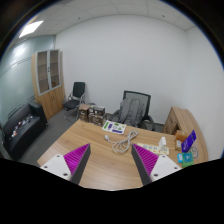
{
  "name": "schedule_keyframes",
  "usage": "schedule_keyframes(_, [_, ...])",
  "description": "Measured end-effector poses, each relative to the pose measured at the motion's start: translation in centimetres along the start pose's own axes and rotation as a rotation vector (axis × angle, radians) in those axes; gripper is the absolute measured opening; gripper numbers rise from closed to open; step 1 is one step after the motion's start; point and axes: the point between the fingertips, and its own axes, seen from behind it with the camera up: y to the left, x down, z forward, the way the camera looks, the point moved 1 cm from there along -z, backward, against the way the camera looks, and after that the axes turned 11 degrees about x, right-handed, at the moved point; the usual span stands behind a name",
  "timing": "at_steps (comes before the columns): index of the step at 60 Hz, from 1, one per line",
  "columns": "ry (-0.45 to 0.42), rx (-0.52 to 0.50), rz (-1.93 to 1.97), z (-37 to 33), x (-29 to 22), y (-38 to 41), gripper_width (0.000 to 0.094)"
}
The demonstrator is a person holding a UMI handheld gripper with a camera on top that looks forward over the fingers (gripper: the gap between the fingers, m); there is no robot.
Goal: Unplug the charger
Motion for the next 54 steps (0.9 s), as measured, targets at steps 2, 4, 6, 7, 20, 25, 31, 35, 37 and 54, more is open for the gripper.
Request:
schedule_keyframes(2, [0.013,-0.001,0.001,0.1,0.4,-0.1,0.0859])
schedule_keyframes(4, [0.029,-0.008,0.0,1.3,1.0,-0.8,0.0858])
schedule_keyframes(6, [0.047,-0.016,0.001,2.1,1.7,-1.4,0.0857])
schedule_keyframes(7, [0.055,-0.013,0.002,1.1,2.4,-0.8,0.0857])
schedule_keyframes(20, [0.211,-0.005,0.019,8.2,12.3,-7.0,0.0856])
schedule_keyframes(25, [0.265,0.048,0.032,11.4,16.6,-10.5,0.0856])
schedule_keyframes(31, [0.29,0.118,0.043,16.0,20.2,-15.6,0.086])
schedule_keyframes(35, [0.273,0.165,0.048,19.3,21.2,-19.2,0.0859])
schedule_keyframes(37, [0.253,0.185,0.053,20.9,21.2,-20.8,0.0861])
schedule_keyframes(54, [0.102,0.269,0.151,34.8,17.3,-29.0,0.0849])
